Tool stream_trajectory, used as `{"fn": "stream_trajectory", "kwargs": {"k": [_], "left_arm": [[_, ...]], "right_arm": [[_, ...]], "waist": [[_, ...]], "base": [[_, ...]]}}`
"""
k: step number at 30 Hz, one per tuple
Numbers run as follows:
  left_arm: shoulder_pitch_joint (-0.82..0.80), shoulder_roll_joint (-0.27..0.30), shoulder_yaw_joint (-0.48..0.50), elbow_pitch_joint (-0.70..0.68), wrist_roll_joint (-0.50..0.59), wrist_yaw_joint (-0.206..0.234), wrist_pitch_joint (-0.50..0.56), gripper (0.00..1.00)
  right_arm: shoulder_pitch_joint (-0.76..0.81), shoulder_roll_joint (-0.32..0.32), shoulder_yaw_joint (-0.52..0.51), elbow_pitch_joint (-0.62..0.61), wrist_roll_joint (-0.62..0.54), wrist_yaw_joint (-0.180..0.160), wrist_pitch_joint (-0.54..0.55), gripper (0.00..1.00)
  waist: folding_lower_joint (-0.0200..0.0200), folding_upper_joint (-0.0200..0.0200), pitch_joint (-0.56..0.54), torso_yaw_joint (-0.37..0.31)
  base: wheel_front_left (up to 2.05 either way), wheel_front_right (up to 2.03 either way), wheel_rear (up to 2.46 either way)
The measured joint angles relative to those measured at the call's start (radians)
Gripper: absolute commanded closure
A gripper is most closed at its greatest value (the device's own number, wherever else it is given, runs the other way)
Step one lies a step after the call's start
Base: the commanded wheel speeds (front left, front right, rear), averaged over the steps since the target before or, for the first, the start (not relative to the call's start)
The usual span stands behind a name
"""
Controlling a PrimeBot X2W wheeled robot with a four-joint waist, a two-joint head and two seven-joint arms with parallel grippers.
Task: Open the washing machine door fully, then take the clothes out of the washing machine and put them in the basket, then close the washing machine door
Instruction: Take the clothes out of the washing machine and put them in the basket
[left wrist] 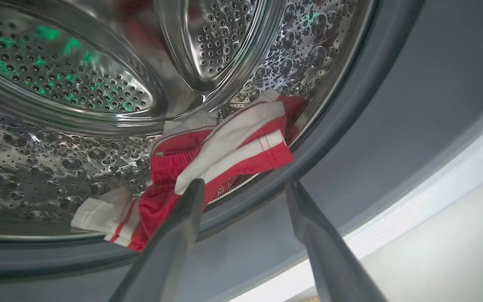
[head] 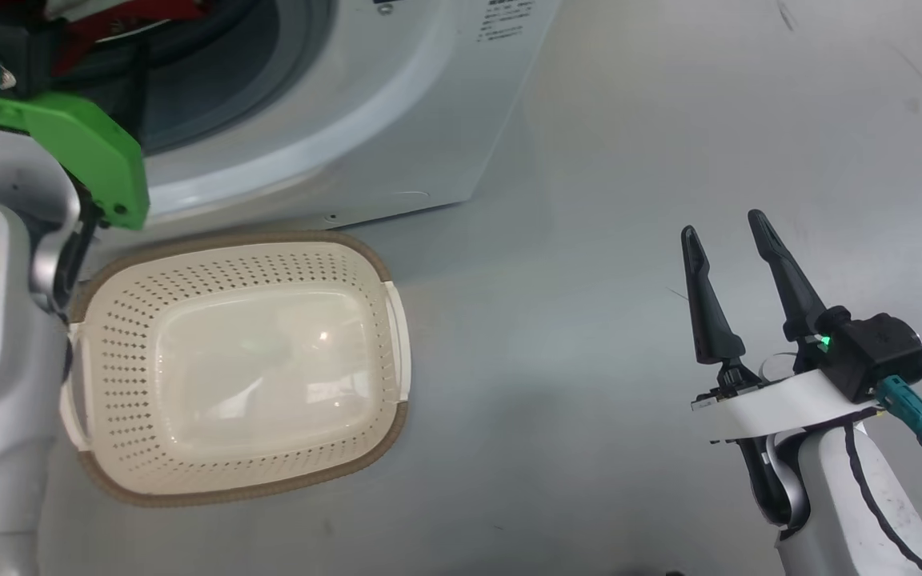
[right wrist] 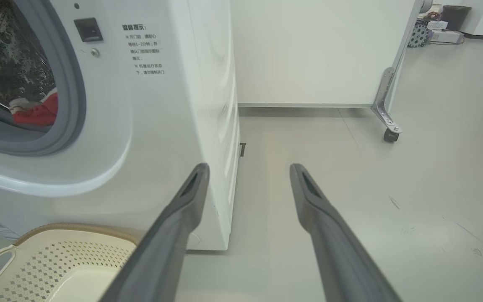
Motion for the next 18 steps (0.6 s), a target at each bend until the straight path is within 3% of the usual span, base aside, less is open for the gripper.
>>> {"fn": "stream_trajectory", "kwargs": {"k": [13, 18], "left_arm": [[-0.186, 0.12, -0.005, 0.123, 0.04, -0.012, 0.11, 0.0], [-0.233, 0.138, -0.007, 0.172, 0.067, -0.012, 0.127, 0.0]], "right_arm": [[-0.039, 0.003, 0.039, 0.01, 0.094, -0.002, 0.0, 0.0], [-0.05, 0.004, 0.04, 0.01, 0.114, -0.014, 0.0, 0.0]], "waist": [[0.0, 0.0, 0.088, -0.131], [0.0, 0.0, 0.117, -0.168]], "base": [[0.0, 0.0, 0.0], [0.0, 0.0, 0.0]]}}
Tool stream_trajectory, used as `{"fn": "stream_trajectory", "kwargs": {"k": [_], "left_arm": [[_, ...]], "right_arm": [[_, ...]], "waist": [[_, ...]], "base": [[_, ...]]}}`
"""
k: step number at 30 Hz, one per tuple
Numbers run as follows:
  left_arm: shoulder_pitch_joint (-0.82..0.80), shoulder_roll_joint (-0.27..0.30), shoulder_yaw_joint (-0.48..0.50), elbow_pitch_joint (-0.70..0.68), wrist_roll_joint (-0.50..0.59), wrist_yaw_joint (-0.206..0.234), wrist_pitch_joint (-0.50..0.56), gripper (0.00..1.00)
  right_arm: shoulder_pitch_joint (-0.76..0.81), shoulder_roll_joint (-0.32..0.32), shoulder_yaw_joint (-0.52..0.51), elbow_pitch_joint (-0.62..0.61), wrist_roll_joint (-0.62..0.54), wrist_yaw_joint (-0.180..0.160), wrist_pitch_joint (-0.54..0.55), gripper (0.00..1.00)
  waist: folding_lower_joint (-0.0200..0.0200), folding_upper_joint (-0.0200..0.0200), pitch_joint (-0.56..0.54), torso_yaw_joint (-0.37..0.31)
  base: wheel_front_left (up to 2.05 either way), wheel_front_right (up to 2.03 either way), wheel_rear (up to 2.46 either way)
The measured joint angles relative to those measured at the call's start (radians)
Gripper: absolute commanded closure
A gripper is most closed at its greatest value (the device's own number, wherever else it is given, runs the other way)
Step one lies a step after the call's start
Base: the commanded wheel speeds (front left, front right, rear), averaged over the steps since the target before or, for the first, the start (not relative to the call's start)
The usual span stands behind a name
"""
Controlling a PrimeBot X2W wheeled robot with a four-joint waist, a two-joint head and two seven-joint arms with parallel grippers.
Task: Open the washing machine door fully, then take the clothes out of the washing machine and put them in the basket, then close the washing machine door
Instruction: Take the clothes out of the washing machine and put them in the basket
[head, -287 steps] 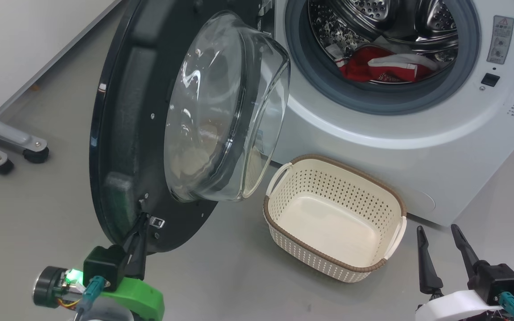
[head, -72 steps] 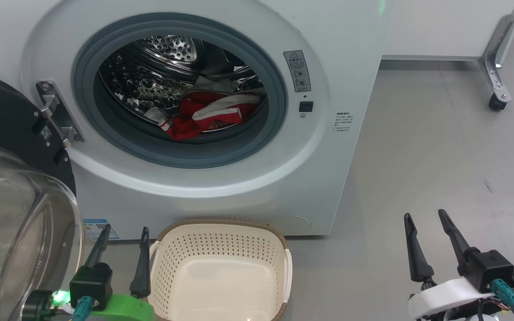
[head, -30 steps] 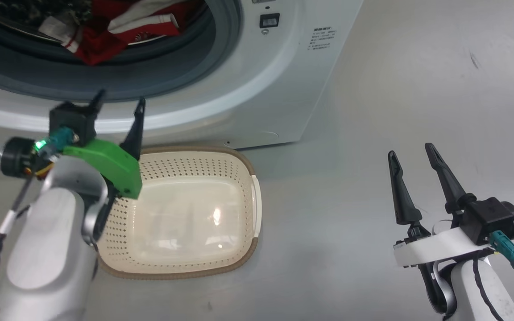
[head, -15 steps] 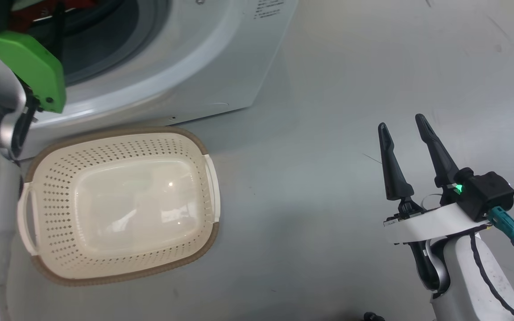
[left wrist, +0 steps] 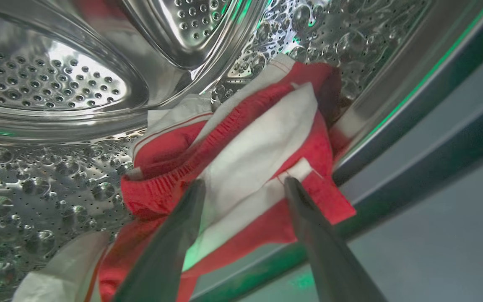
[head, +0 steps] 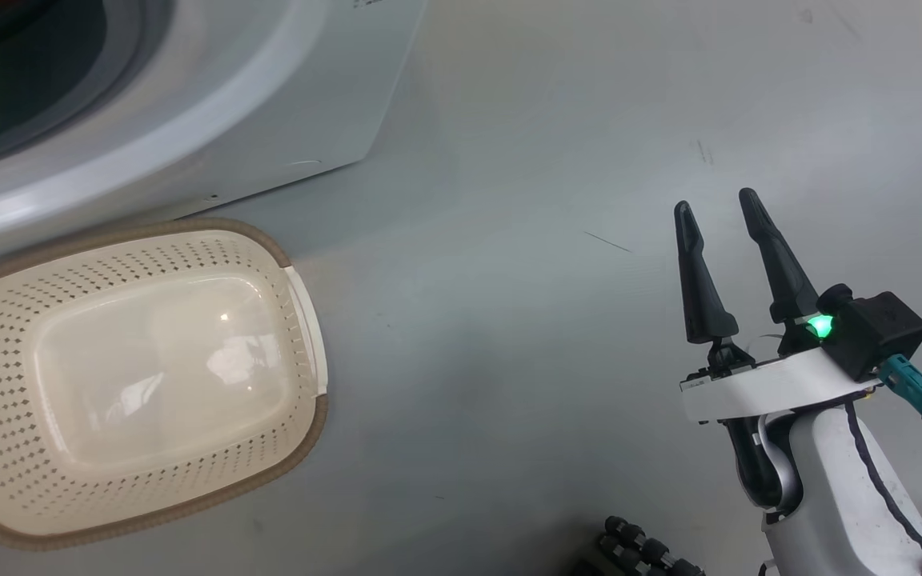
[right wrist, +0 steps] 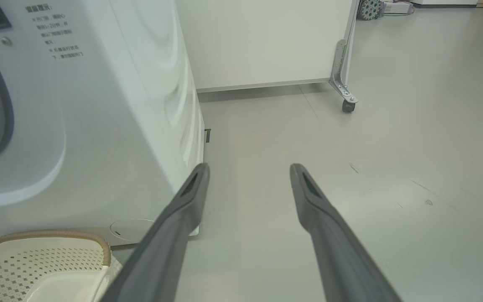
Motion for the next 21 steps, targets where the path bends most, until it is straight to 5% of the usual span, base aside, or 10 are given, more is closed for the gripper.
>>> {"fn": "stream_trajectory", "kwargs": {"k": [1, 2, 3, 14, 21], "left_arm": [[-0.003, 0.0, 0.001, 0.009, 0.009, 0.002, 0.0, 0.15], [-0.006, 0.0, 0.002, 0.021, 0.011, 0.005, 0.0, 0.73], [-0.007, 0.0, 0.001, 0.029, 0.017, 0.012, 0.0, 1.0], [-0.039, -0.011, 0.004, 0.076, 0.022, 0.039, -0.055, 1.0], [-0.035, -0.053, 0.047, 0.076, 0.003, 0.074, -0.192, 1.0]], "right_arm": [[0.0, 0.0, 0.0, 0.001, 0.0, -0.005, 0.0, 0.0], [0.0, 0.0, 0.0, 0.001, 0.0, -0.005, 0.0, 0.0], [0.0, 0.0, 0.0, 0.001, 0.0, -0.005, 0.0, 0.0], [-0.023, 0.002, -0.005, 0.0, 0.0, -0.013, 0.0, 0.0], [-0.025, 0.002, -0.017, 0.007, -0.001, -0.021, 0.0, 0.0]], "waist": [[0.0, 0.0, 0.005, -0.005], [0.0, 0.0, 0.009, -0.01], [0.0, 0.0, 0.012, -0.013], [-0.0001, 0.0, 0.023, -0.009], [-0.0001, 0.0, 0.01, 0.013]], "base": [[0.0, 0.0, 0.0], [0.0, 0.0, 0.0], [0.0, 0.0, 0.0], [0.0, 0.0, 0.0], [0.0, 0.0, 0.0]]}}
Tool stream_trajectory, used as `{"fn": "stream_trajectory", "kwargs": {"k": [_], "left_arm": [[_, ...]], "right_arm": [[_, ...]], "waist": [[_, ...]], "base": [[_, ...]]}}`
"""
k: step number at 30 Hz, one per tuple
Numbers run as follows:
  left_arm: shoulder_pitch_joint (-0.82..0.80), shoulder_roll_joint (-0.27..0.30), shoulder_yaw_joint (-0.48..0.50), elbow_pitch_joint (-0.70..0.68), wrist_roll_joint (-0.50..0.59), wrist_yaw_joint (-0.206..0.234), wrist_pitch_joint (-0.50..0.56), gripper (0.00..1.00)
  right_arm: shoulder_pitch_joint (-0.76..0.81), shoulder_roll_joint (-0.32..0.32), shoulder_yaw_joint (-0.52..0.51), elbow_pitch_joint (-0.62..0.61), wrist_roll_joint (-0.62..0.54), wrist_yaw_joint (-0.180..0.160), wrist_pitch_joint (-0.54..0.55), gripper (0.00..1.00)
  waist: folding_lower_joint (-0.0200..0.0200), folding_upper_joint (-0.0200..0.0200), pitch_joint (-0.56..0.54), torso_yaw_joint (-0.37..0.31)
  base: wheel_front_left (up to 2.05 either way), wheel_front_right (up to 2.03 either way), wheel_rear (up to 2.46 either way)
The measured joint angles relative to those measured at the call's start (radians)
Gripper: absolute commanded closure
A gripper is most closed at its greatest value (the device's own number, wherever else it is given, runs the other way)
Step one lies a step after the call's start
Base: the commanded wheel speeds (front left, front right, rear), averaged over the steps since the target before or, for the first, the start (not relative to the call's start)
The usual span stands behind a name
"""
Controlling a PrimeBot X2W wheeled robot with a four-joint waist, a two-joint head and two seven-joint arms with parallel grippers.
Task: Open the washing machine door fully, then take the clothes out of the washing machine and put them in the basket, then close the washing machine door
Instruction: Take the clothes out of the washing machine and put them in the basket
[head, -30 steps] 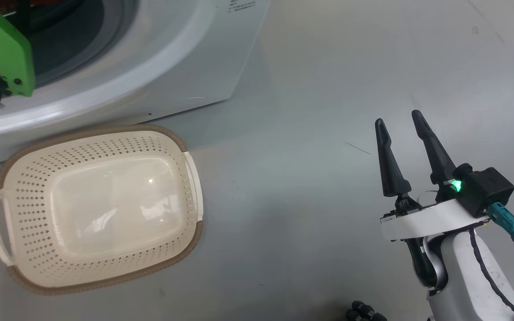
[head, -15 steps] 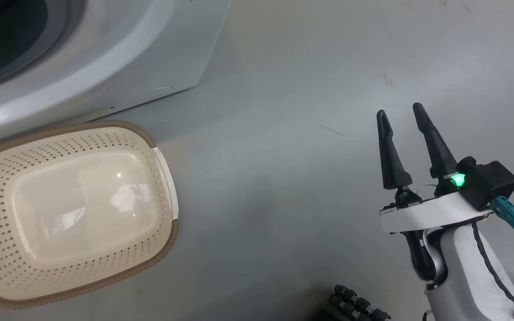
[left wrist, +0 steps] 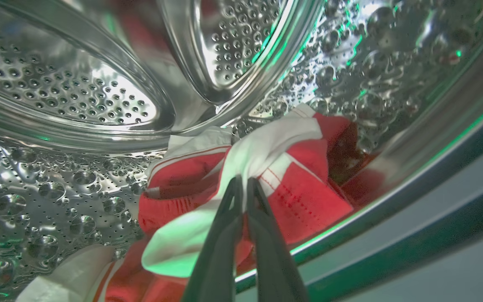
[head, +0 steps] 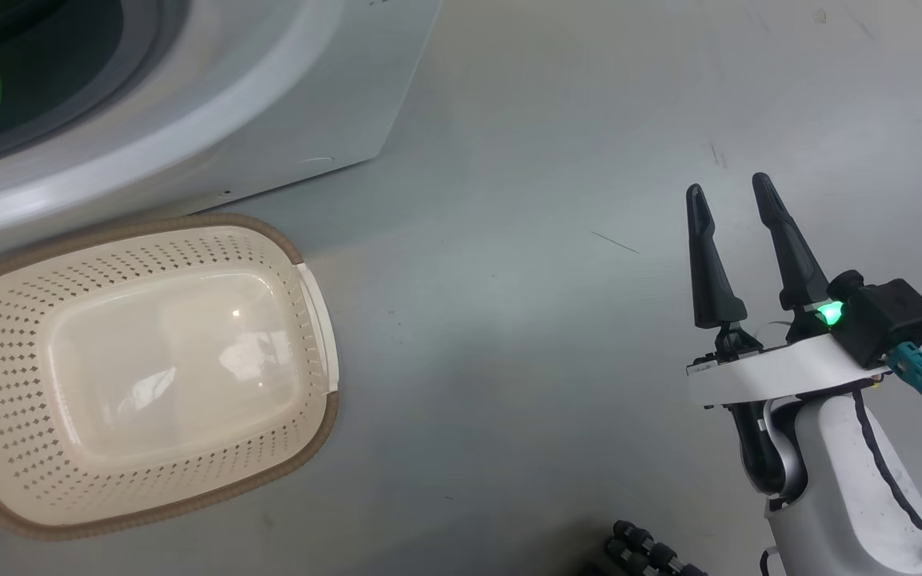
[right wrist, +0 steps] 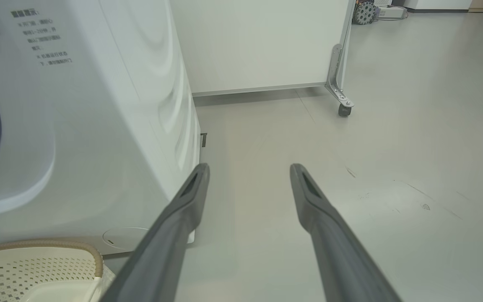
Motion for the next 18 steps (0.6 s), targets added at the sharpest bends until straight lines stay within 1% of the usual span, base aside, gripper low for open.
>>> {"fn": "stream_trajectory", "kwargs": {"k": [3, 7, 10, 14, 18], "left_arm": [[0.02, -0.001, 0.033, -0.004, -0.021, 0.012, -0.062, 1.0], [0.089, -0.011, 0.06, -0.009, -0.039, 0.023, -0.145, 1.0], [0.141, -0.019, 0.077, -0.014, -0.058, 0.033, -0.206, 1.0], [0.204, -0.033, 0.091, -0.025, -0.071, 0.035, -0.278, 1.0], [0.283, -0.042, 0.108, -0.036, -0.078, 0.053, -0.349, 1.0]], "right_arm": [[0.0, 0.0, 0.004, 0.006, -0.002, 0.0, 0.0, 0.0], [-0.001, 0.0, 0.008, 0.021, -0.003, 0.0, 0.0, 0.0], [-0.001, 0.0, 0.011, 0.033, -0.004, 0.0, 0.0, 0.0], [0.0, 0.0, 0.017, 0.047, -0.015, 0.001, 0.0, 0.0], [0.006, 0.0, 0.022, 0.063, -0.021, 0.002, 0.0, 0.0]], "waist": [[0.0, 0.0, -0.016, 0.006], [0.0, 0.0, -0.042, 0.012], [-0.0001, 0.0, -0.065, 0.016], [-0.0001, 0.0, -0.101, 0.021], [-0.0001, 0.0, -0.141, 0.025]], "base": [[0.0, 0.0, 0.0], [0.0, 0.0, 0.0], [0.0, 0.0, 0.0], [0.0, 0.0, 0.0], [0.0, 0.0, 0.0]]}}
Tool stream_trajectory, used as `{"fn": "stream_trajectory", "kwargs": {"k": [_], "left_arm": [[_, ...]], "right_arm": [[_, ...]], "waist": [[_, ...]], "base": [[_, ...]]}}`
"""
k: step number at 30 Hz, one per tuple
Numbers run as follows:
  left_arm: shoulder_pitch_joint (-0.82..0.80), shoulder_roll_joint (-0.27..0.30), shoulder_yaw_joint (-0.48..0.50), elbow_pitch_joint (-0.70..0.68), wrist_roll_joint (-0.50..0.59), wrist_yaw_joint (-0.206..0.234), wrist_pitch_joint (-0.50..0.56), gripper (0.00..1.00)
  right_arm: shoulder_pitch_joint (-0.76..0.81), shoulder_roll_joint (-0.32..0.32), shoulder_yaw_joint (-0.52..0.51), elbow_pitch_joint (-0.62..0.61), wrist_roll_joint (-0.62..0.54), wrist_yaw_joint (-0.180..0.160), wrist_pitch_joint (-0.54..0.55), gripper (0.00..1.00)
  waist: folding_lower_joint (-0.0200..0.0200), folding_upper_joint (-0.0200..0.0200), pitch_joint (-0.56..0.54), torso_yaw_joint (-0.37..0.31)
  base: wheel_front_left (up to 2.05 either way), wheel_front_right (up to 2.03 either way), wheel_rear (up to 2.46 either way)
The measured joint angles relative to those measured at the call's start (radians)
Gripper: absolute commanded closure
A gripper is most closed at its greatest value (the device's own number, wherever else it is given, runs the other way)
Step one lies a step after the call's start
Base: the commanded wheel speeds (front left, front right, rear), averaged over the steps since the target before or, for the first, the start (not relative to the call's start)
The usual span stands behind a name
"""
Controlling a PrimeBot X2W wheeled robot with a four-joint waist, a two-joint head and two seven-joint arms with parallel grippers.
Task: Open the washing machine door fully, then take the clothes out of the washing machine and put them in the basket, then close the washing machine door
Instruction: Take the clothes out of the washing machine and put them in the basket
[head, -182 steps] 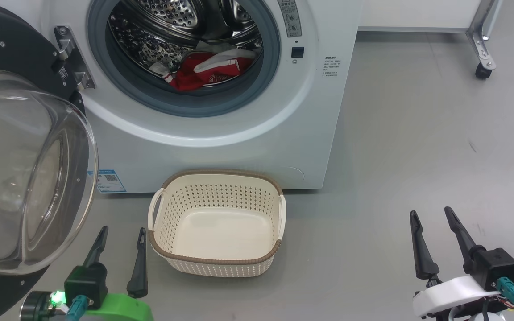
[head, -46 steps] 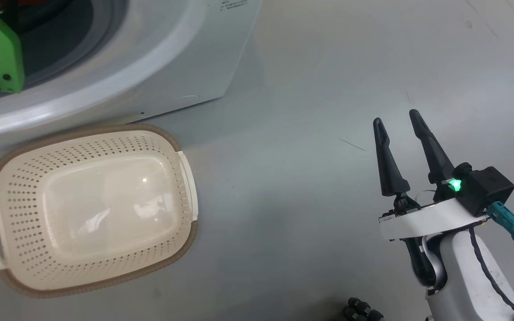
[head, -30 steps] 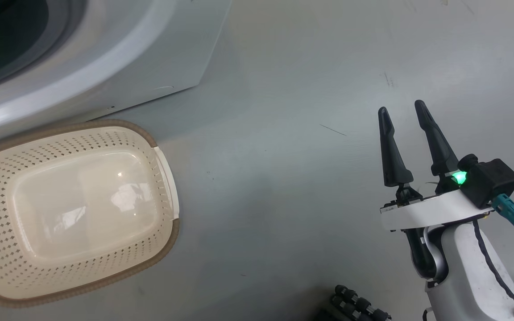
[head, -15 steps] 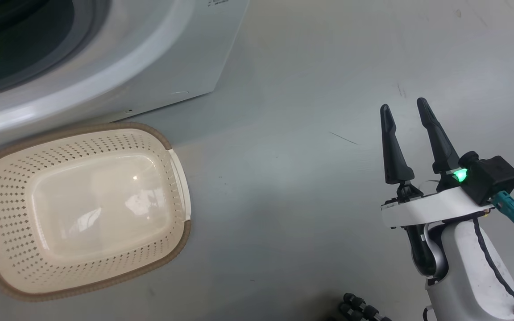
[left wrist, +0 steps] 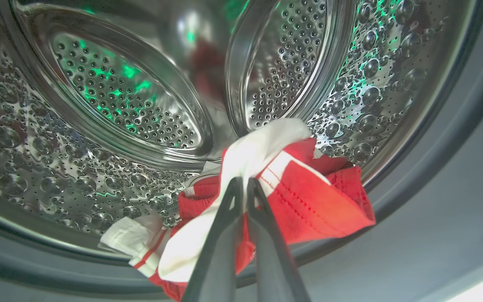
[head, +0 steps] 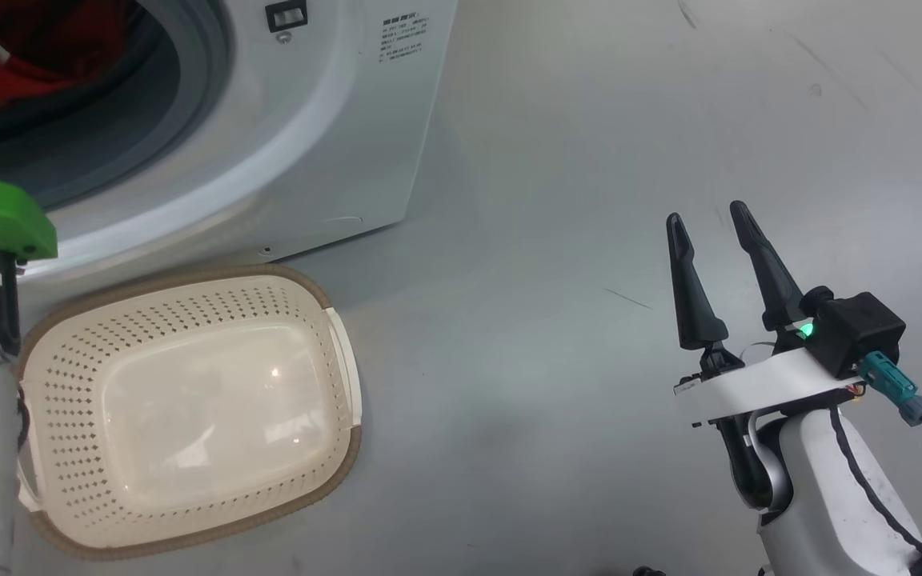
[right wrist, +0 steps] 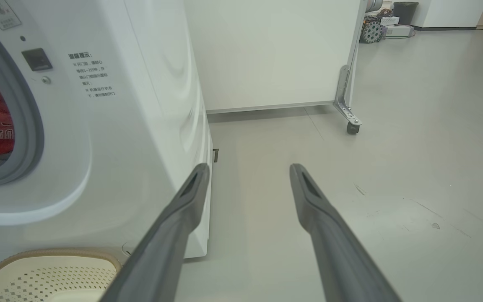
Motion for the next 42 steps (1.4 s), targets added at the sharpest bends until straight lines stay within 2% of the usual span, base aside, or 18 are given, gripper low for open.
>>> {"fn": "stream_trajectory", "kwargs": {"k": [5, 14, 23, 32, 42], "left_arm": [[0.099, -0.025, 0.009, -0.015, -0.009, 0.01, -0.066, 1.0], [0.278, -0.094, 0.011, -0.084, -0.009, 0.034, -0.067, 1.0], [0.412, -0.13, 0.004, -0.16, -0.009, 0.042, -0.067, 1.0], [0.517, -0.159, -0.004, -0.318, 0.003, 0.052, -0.068, 1.0], [0.596, -0.158, 0.001, -0.498, 0.029, 0.065, -0.071, 1.0]], "right_arm": [[0.023, 0.0, 0.001, 0.016, -0.002, 0.0, 0.0, 0.0], [0.099, -0.001, -0.01, 0.055, -0.032, 0.007, 0.0, 0.0], [0.164, -0.006, -0.02, 0.07, -0.045, 0.007, 0.0, 0.0], [0.232, -0.017, -0.034, 0.071, -0.053, 0.006, 0.0, 0.0], [0.25, -0.018, -0.03, 0.06, -0.062, 0.007, 0.0, 0.0]], "waist": [[0.0, 0.0, -0.059, 0.005], [0.0, 0.0, -0.192, 0.021], [0.0, 0.0, -0.297, 0.045], [0.0, 0.0, -0.394, 0.089], [0.0, 0.0, -0.436, 0.135]], "base": [[0.0, 0.0, 0.0], [0.0, 0.0, 0.0], [0.0, 0.0, 0.0], [0.0, 0.0, 0.0], [0.0, 0.0, 0.0]]}}
